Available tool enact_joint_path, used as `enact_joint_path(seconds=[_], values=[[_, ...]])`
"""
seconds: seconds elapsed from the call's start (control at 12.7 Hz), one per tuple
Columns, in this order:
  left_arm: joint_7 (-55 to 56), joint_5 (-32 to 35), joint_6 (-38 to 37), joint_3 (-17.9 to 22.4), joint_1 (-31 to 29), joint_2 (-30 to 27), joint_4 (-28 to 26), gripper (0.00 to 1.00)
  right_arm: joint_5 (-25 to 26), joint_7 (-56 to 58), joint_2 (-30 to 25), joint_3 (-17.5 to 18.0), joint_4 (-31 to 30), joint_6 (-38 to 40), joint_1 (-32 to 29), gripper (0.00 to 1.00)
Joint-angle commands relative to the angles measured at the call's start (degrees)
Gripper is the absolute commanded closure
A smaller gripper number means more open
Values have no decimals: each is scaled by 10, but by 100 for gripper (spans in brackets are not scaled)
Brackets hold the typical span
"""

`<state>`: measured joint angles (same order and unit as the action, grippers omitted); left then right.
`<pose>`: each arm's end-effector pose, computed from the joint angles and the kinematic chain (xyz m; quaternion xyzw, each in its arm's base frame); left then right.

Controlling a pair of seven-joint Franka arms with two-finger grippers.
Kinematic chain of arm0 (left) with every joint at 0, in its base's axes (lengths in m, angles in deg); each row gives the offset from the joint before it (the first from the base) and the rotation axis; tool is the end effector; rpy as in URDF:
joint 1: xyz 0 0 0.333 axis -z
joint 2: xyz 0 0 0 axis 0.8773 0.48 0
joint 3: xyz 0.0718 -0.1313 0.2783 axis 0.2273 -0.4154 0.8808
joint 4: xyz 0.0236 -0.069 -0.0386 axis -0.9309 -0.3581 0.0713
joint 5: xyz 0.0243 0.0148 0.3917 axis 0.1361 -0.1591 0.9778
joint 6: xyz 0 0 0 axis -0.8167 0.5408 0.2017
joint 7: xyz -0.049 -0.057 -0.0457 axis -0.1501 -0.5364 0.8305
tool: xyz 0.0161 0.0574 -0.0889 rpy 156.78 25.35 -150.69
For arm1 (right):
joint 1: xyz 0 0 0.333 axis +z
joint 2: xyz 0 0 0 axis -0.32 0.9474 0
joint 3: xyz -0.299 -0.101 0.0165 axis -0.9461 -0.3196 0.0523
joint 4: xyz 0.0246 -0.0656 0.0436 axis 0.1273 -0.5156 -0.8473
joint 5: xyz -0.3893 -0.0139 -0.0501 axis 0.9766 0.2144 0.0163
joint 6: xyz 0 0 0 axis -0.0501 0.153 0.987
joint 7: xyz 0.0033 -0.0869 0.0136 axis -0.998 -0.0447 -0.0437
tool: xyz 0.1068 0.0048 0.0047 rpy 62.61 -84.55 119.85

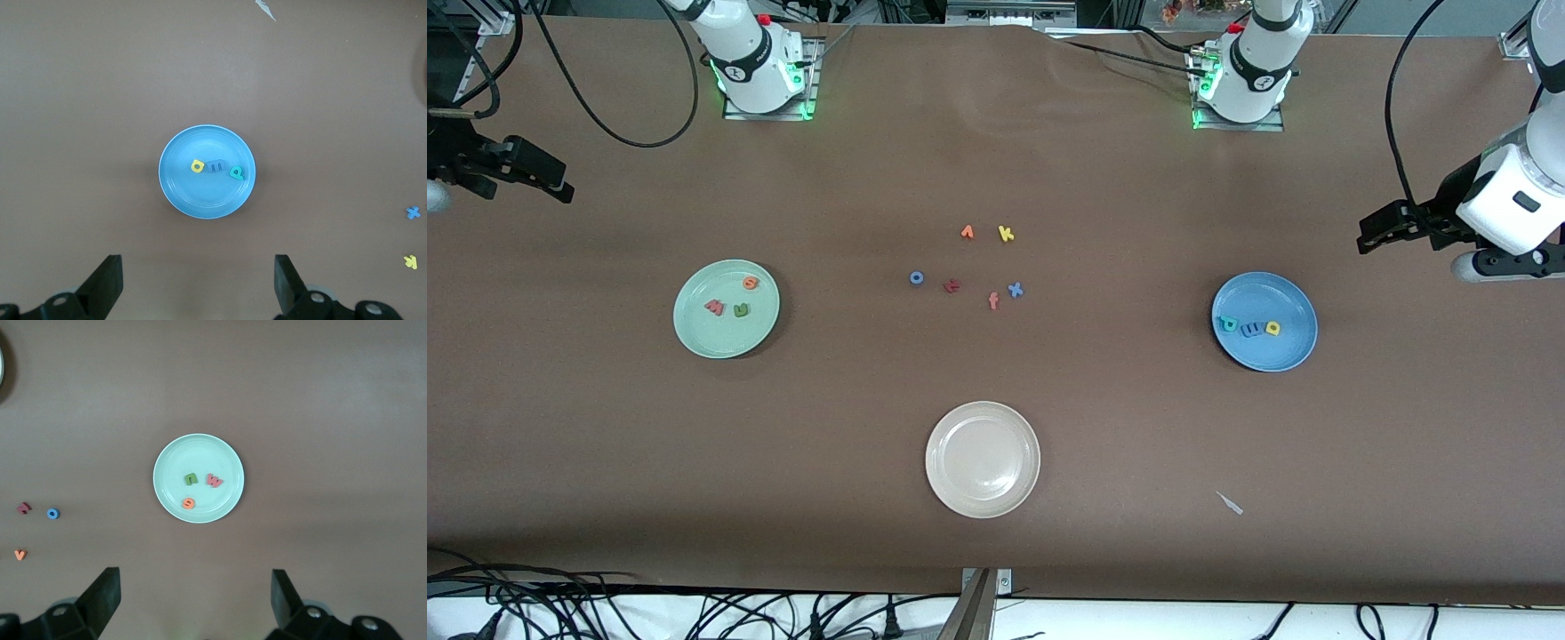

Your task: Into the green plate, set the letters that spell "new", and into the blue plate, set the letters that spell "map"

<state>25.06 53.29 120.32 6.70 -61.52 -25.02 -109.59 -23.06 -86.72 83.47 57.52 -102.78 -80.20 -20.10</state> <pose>0.5696 -0.0191 0.5704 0.9982 0.0422 -0.0410 0.0084 0.5338 -0.0182 0.6141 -0.9996 0.0242 0.0148 0.0023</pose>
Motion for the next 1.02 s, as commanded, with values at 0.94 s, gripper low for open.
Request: enact_joint_path(seconds=[0.94], values=[[-4,5,5,-2,-5,-5,-3,0,7,-3,-22,-16,-33,-21,0,0]])
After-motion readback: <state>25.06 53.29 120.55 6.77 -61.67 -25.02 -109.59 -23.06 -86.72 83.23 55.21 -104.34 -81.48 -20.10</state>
